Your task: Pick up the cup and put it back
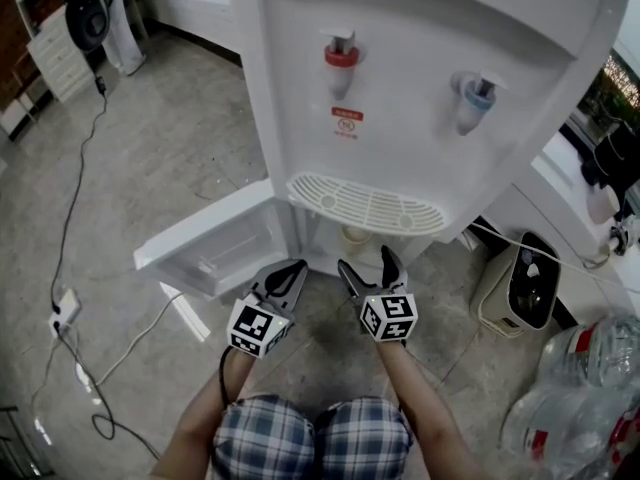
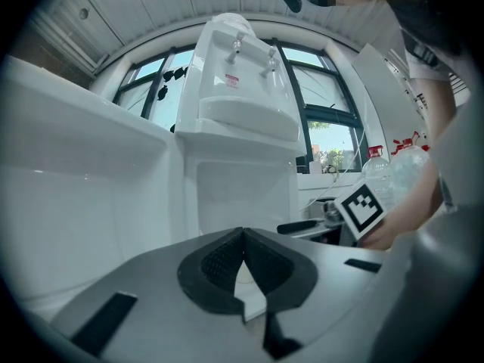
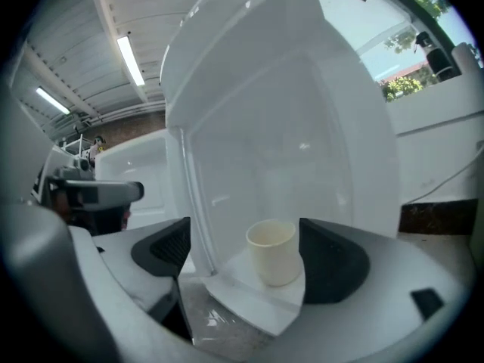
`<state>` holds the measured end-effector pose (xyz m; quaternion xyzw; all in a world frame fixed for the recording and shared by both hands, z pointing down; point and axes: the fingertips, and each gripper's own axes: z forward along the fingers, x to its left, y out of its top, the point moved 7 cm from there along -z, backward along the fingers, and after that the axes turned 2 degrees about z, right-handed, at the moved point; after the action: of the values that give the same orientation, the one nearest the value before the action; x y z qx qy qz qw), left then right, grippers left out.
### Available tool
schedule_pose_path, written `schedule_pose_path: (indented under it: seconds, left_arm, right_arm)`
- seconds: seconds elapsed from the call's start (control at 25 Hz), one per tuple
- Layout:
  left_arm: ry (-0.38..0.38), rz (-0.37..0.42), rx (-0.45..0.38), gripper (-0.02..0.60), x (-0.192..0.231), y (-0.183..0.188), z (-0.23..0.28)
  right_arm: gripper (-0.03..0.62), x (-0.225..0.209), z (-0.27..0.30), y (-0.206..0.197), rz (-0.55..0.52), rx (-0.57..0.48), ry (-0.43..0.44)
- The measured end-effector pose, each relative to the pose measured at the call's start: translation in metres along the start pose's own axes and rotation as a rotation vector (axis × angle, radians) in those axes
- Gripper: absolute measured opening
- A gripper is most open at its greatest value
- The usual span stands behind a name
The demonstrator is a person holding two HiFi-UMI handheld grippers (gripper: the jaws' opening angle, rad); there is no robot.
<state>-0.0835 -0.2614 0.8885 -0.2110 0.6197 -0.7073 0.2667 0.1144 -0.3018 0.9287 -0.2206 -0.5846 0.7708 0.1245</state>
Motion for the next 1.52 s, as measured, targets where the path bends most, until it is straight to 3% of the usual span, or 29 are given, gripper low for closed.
schedule_pose_path:
  seconds: [0.16, 0.32, 0.48, 0.64, 0.92, 1.16, 1.52]
  left_arm:
    - [-0.012, -0.011, 0.016, 0.025, -0.002, 0.014, -0.008]
    - [-0.048, -0.077, 0.032, 0.025, -0.009, 0.045, -0.020]
    - [-0.085, -0.118, 0.048, 0.025, -0.016, 0.097, -0.032]
    - [-0.085, -0.127, 0.063, 0.025, -0.013, 0.171, -0.048]
    - [-0.027, -0.054, 0.098, 0.025, -0.011, 0.330, -0.093]
    - [0.010, -0.046, 0.071, 0.025, -0.007, 0.476, -0.122]
    - [0.022, -0.022, 0.001, 0.025, -0.009, 0.634, -0.150]
  right_arm:
    - [0.304, -0.001, -0.056, 0.030, -0.036, -0.039, 0.022]
    - [0.175, -0.008, -0.114, 0.068, -0.050, -0.034, -0.036]
    - [0.097, 0.000, -0.159, 0.113, -0.026, -0.026, -0.092]
    - [0.026, 0.016, -0.195, 0.189, 0.073, -0.064, -0.132]
    - [0.018, 0.059, -0.251, 0.348, 0.075, -0.085, -0.142]
    - [0.018, 0.084, -0.292, 0.484, 0.056, -0.106, -0.163]
    - [0.018, 0.113, -0.337, 0.618, 0.018, -0.144, -0.173]
